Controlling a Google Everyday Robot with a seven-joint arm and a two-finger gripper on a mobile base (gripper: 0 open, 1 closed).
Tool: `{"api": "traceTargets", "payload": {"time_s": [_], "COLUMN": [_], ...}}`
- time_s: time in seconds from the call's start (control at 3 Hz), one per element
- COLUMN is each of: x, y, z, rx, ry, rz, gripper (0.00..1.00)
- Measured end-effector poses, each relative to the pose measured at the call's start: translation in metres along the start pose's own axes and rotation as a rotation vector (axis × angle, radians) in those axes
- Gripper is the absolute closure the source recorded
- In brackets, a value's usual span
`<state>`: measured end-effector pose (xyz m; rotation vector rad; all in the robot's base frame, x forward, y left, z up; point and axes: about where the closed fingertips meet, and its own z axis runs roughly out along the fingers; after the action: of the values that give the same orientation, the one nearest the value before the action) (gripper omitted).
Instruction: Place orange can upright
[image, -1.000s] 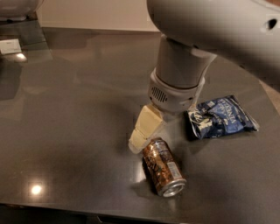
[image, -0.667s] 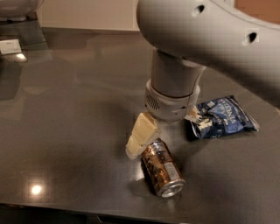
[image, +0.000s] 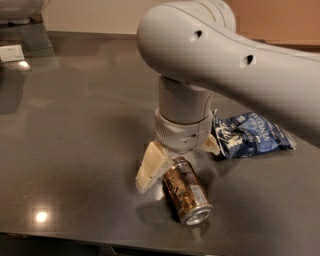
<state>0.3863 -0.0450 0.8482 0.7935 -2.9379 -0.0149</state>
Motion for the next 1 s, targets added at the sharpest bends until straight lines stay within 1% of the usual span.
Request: {"api": "traceTargets", "payload": {"time_s": [0.33,0.67,1.0], "x": [-0.0008,-0.0016,-0.0028], "y": [0.0084,0.0129,0.0144], "z": [0.0099,0.0170,0.0167], "rx": [-0.017,-0.028,-0.027], "ry": [0.041,0.078,0.090], "rz": [-0.006,-0.014,-0.019], "gripper": [0.00,0.19,0.41]}}
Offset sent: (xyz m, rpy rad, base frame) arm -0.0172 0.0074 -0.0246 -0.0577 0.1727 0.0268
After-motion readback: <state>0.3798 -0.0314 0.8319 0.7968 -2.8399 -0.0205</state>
